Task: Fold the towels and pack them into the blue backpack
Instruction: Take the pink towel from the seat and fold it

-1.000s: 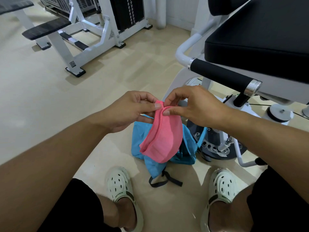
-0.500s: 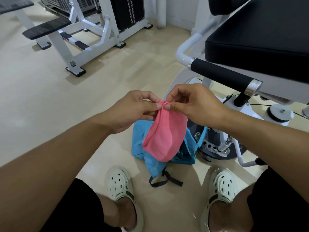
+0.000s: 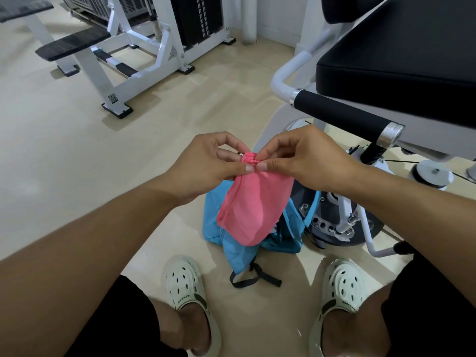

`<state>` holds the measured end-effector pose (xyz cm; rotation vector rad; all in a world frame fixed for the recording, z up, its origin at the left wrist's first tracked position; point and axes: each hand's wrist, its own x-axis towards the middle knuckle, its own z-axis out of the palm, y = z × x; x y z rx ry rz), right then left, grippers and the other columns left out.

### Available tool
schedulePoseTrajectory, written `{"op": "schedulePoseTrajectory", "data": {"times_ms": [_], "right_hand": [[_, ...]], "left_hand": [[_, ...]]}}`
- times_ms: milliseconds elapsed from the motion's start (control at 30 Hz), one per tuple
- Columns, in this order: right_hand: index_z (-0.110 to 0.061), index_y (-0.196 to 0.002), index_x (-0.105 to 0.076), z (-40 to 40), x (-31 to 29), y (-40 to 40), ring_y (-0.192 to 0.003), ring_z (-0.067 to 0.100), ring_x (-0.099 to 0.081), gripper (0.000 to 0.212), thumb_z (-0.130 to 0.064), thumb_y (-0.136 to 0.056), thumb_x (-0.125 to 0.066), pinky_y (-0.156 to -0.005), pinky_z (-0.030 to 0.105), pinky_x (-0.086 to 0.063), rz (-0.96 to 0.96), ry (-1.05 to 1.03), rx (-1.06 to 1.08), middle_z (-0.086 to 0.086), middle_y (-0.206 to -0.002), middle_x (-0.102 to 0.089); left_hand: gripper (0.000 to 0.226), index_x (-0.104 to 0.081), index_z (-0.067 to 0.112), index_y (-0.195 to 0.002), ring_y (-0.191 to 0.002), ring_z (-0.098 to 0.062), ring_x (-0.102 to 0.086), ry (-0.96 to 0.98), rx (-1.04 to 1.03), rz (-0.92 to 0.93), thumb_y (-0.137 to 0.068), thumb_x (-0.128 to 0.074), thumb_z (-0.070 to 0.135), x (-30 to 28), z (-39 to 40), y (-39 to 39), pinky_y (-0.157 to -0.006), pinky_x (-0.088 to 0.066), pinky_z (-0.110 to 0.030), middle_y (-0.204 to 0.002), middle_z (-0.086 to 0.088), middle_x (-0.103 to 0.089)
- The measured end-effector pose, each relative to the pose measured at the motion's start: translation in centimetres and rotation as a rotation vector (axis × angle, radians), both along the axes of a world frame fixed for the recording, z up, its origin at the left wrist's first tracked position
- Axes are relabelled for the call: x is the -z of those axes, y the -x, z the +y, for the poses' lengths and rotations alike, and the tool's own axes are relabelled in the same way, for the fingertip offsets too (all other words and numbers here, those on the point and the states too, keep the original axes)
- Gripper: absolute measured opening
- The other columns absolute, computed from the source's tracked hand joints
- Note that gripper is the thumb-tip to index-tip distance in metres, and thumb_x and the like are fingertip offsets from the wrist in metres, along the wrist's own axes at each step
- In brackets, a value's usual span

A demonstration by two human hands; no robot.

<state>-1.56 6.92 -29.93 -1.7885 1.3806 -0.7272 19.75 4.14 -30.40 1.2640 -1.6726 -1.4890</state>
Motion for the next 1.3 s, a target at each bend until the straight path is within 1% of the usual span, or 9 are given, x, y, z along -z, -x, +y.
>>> {"op": "schedulePoseTrajectory", "data": {"times_ms": [167,267,400,467,833,933,1067,1200,1300], "right_hand": [[-0.029,-0.098,-0.076,0.1,0.4,-0.1,-0.077,0.006,-0.073,0.017,-0.033,-0.083,-0.082,-0.084,0.036,-0.061,0.047,0.009,0.017,-0.008,-0.080,-0.077],[-0.032,-0.095,-0.076,0.0,0.5,0.0,-0.080,0.005,-0.071,0.013,-0.036,-0.084,-0.081,-0.082,0.033,-0.060,0.081,0.040,0.026,-0.009,-0.082,-0.076],[-0.029,-0.089,-0.074,-0.1,0.5,0.0,-0.072,-0.001,-0.065,0.008,-0.035,-0.086,-0.079,-0.064,0.014,-0.050,0.121,0.028,0.002,-0.008,-0.081,-0.074],[-0.027,-0.089,-0.073,-0.2,0.6,-0.1,-0.073,-0.004,-0.061,0.010,-0.035,-0.087,-0.078,-0.064,0.009,-0.046,0.166,0.047,-0.012,-0.010,-0.085,-0.071],[-0.033,-0.093,-0.064,0.3,0.5,-0.4,-0.087,-0.001,-0.056,0.007,-0.037,-0.093,-0.069,-0.068,0.014,-0.039,0.311,0.192,-0.058,-0.011,-0.089,-0.063],[-0.034,-0.093,-0.065,0.4,0.5,-0.4,-0.085,0.001,-0.057,0.006,-0.036,-0.092,-0.071,-0.070,0.019,-0.043,0.308,0.218,-0.057,-0.010,-0.088,-0.064],[-0.034,-0.092,-0.069,0.7,0.4,-0.5,-0.083,0.000,-0.058,0.010,-0.039,-0.088,-0.075,-0.069,0.018,-0.045,0.266,0.245,-0.042,-0.011,-0.086,-0.064],[-0.036,-0.097,-0.069,0.2,0.0,0.3,-0.099,0.000,-0.050,0.030,-0.055,-0.076,-0.077,-0.085,0.021,-0.042,0.379,0.248,-0.126,-0.020,-0.094,-0.062],[-0.038,-0.103,-0.070,-0.3,0.2,1.4,-0.124,0.013,-0.039,0.041,-0.064,-0.072,-0.075,-0.107,0.035,-0.035,0.595,0.257,-0.201,-0.015,-0.123,-0.059]], "left_hand": [[0.029,-0.068,0.006,-0.105,-0.092,-0.035,-0.075,-0.012,-0.003,-0.017,-0.080,-0.083,0.003,-0.1,0.3,0.3,-0.086,-0.061,-0.037,-0.090,-0.019,-0.078],[0.028,-0.069,0.006,-0.106,-0.093,-0.034,-0.075,-0.002,0.000,-0.031,-0.081,-0.081,0.002,-0.1,0.3,0.3,-0.085,-0.061,-0.035,-0.090,-0.018,-0.078],[0.024,-0.070,0.007,-0.103,-0.091,-0.026,-0.077,-0.025,0.043,-0.034,-0.082,-0.080,0.004,0.0,0.3,0.3,-0.086,-0.061,-0.031,-0.090,-0.015,-0.079],[0.017,-0.071,0.007,-0.101,-0.089,-0.019,-0.075,-0.077,0.072,-0.023,-0.086,-0.078,0.010,0.1,0.2,0.3,-0.089,-0.060,-0.032,-0.091,-0.013,-0.079],[0.012,-0.077,0.008,-0.093,-0.088,-0.021,-0.074,-0.058,0.092,-0.056,-0.094,-0.068,0.016,-0.1,-0.3,-0.3,-0.083,-0.059,-0.027,-0.095,-0.016,-0.077],[0.021,-0.075,0.003,-0.098,-0.091,-0.020,-0.075,-0.076,0.148,-0.035,-0.085,-0.076,0.019,-0.3,0.0,-0.4,-0.086,-0.060,-0.029,-0.095,-0.015,-0.078],[0.021,-0.074,0.003,-0.090,-0.083,-0.017,-0.075,0.035,0.143,-0.081,-0.074,-0.086,0.010,-0.1,0.2,-0.3,-0.076,-0.055,-0.018,-0.088,-0.015,-0.078],[0.015,-0.074,0.006,-0.085,-0.079,-0.014,-0.074,0.070,0.165,-0.147,-0.075,-0.086,0.007,-0.3,-0.3,-0.9,-0.075,-0.054,-0.018,-0.082,-0.011,-0.078],[0.015,-0.072,0.006,-0.088,-0.083,-0.015,-0.071,0.086,0.158,-0.142,-0.078,-0.083,0.008,-0.4,-1.0,-1.9,-0.083,-0.055,-0.028,-0.086,-0.014,-0.077]]}}
